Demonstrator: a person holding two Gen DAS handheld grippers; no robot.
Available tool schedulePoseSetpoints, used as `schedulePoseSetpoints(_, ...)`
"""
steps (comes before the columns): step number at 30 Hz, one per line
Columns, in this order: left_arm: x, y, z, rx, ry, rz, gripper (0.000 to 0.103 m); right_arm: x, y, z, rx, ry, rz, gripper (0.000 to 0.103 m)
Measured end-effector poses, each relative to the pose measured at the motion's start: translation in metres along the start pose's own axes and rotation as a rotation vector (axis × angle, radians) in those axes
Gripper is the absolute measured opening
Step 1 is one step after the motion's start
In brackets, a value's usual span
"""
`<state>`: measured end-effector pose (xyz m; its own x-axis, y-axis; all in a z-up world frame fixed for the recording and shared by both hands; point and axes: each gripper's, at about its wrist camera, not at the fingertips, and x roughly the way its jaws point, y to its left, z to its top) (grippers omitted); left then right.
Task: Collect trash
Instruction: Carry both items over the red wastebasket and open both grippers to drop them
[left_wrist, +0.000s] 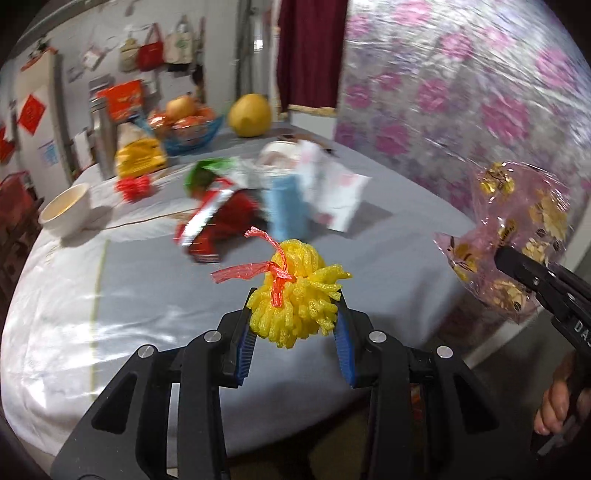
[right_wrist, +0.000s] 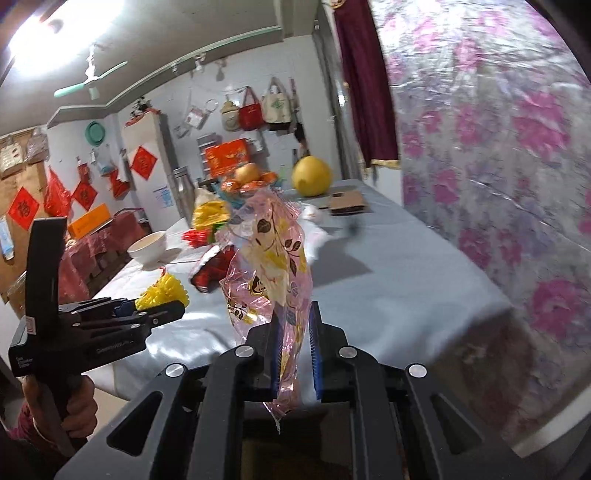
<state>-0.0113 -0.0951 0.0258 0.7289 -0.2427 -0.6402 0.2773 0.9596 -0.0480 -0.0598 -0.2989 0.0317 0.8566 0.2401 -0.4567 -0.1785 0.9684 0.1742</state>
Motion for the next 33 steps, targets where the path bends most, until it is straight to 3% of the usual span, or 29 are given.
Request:
schedulePoseSetpoints(12,0.019,-0.11,-0.012,0.182,0.05,-0.123,0.038,-0.044,-0.075,-0.034,0.04,0.025,-0.141,0.014)
schedulePoseSetpoints(19,0.035,-0.157,-0.023,0.264,0.095,-0.169,0.038,-0.045,-0.123,-0.07,0.098,0.1,-0.198,0.014)
schedulePoseSetpoints(30,0.062,-0.211,-0.046,0.368,0.169,-0.214,0.038,-0.001,-0.185,-0.171,0.232,0.361,-0.263,0.015)
schedulePoseSetpoints(31,0.065,-0.216,-0.049,0.377,0.176,-0.217,0.038,0.006,-0.188,-0.18,0.239,0.393,-0.263,0.017)
schedulePoseSetpoints(33,0.07,-0.223,-0.055,0.394,0.192,-0.227,0.038,0.02,-0.194,-0.201,0.262,0.46,-0.245,0.032)
